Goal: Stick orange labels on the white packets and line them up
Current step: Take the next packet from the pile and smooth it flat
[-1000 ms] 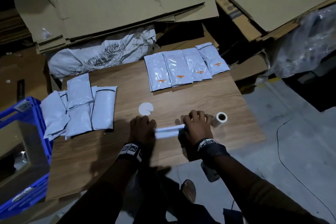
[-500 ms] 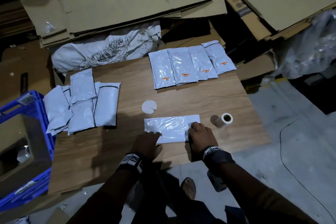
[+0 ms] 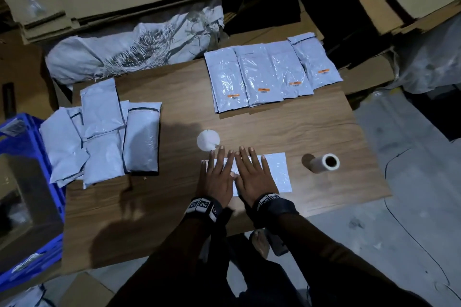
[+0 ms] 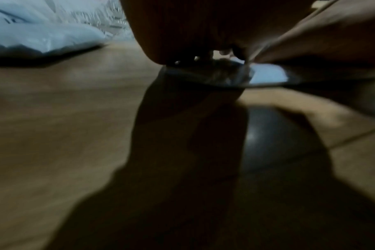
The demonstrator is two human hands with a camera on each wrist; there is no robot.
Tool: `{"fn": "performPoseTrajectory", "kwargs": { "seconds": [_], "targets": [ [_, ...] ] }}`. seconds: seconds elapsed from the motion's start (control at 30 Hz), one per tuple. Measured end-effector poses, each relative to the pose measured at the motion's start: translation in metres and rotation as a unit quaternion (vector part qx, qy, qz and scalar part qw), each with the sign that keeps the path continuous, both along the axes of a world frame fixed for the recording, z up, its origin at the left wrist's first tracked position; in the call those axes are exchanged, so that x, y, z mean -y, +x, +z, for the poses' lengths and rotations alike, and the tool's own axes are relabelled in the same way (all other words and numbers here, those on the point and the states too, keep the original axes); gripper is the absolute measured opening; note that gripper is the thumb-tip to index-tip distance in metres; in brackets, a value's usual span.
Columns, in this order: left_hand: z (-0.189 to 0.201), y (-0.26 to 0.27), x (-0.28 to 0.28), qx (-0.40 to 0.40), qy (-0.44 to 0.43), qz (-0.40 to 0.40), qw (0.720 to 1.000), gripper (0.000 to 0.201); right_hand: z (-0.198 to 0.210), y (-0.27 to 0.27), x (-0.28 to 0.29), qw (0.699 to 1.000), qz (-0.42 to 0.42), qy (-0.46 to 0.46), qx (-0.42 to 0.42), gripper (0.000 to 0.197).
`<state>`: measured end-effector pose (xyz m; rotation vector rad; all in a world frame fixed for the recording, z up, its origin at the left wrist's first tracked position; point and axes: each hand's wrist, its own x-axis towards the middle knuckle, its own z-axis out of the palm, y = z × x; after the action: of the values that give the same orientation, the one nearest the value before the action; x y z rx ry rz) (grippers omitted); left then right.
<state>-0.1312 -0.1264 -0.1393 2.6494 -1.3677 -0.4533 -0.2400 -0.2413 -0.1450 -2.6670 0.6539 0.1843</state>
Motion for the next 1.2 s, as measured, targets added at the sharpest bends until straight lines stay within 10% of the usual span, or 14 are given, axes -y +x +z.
{"fn": "performPoseTrajectory", "kwargs": {
  "seconds": [0.57,0.7,0.83,1.1,1.2],
  "targets": [
    [0.0,0.037,-0.05,-0.006,0.056,-0.007,0.998,0.075,0.014,-0.062,0.05,0.994,-0.103,0.003,-0.038,0.074],
    [0.019,0.034,-0.033,-0.02,0.019,-0.024,0.999,0.082,0.041,-0.07,0.033,0.997,-0.01,0.004,0.075,0.049],
    [0.03,0.021,-0.023,-0.032,-0.027,-0.107,0.993,0.066,0.074,-0.077,0.007,0.995,0.078,0.061,0.014,0.015],
    [0.045,-0.012,-0.032,-0.044,0.066,-0.024,0.997,0.057,0.058,-0.066,0.025,0.99,-0.01,0.138,-0.01,0.047],
    [0.046,-0.029,-0.035,-0.075,0.069,-0.019,0.995,0.061,0.06,-0.062,0.034,0.986,-0.009,0.168,-0.002,0.021]
  ]
}}
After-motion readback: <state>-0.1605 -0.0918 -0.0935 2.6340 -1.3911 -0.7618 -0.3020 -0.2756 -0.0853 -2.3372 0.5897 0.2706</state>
